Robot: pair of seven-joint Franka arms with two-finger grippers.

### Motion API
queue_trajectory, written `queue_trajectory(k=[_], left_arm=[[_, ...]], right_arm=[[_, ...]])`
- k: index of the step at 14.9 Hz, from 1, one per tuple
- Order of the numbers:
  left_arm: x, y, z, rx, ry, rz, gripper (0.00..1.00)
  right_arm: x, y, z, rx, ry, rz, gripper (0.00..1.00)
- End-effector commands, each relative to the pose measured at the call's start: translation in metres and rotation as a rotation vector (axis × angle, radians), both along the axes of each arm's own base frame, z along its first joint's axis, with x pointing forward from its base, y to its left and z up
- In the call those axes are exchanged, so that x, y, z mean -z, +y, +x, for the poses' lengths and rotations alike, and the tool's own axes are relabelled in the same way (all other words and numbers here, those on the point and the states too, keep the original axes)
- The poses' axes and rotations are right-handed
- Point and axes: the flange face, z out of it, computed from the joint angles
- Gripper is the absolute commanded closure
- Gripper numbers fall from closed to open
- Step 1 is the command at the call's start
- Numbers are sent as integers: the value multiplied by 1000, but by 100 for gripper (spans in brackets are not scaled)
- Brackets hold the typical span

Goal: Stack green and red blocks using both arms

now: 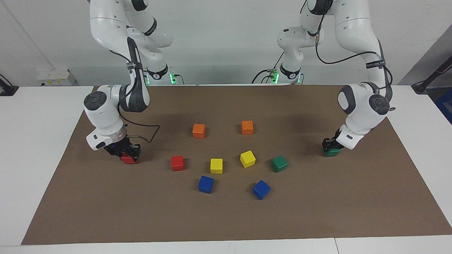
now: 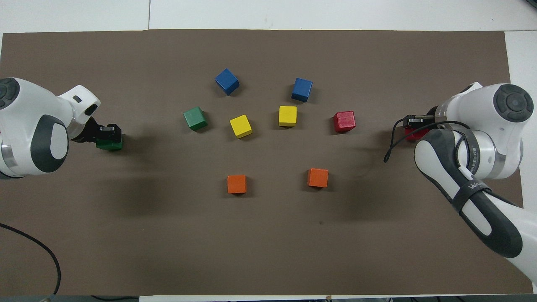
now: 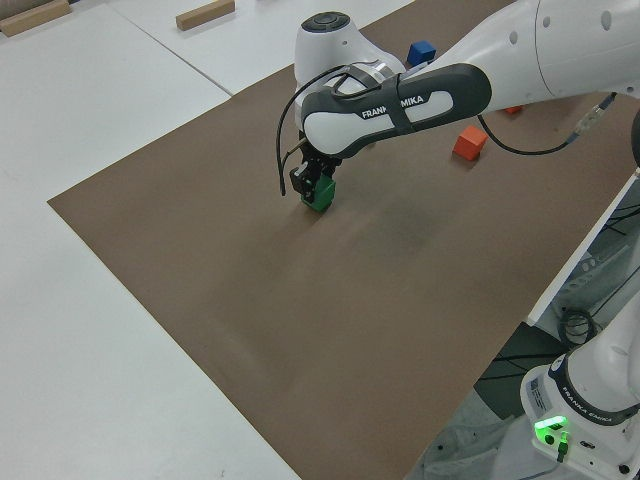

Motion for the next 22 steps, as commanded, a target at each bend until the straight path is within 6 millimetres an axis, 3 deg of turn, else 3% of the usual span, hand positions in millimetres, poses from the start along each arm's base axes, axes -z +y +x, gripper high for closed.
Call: queue_trajectory(k=[1,4,5,6,7,8,11,15,18,20,22], left_arm=[[-2,0,-2,-13,-10,5,0],[-17,5,4,-24,-32,7,0],[-29,4,11,-28,-42,6,0],[-41,-1,19,-50,-47,7,0],[-53,-10,28,-90,-60,8,0],[-59,-26,33,-119,-73,6,0],[-63,-77,40,-224,-96,-2,0],[-66,-159,57,-300,-114,-14,0],[-64,-201,68,-387,-87,-9,0],[-52,-239,60,-397,-83,2,0],[-49,-245,59,-381,-117,7,0]], right_arm=[[7,-12,-2,-24,-14,7,100],[9,-11,-4,-21,-9,8,100],[9,-10,-4,-22,-9,8,93],[9,-7,-3,-27,-9,8,55],[9,-6,-3,-29,-11,8,8],[8,-5,-2,-30,-8,8,0],[-7,2,3,-18,-14,12,0],[-69,34,12,-34,18,13,0],[-125,75,25,-96,20,11,0],[-155,110,33,-142,21,8,0],[-157,134,38,-149,12,0,0]])
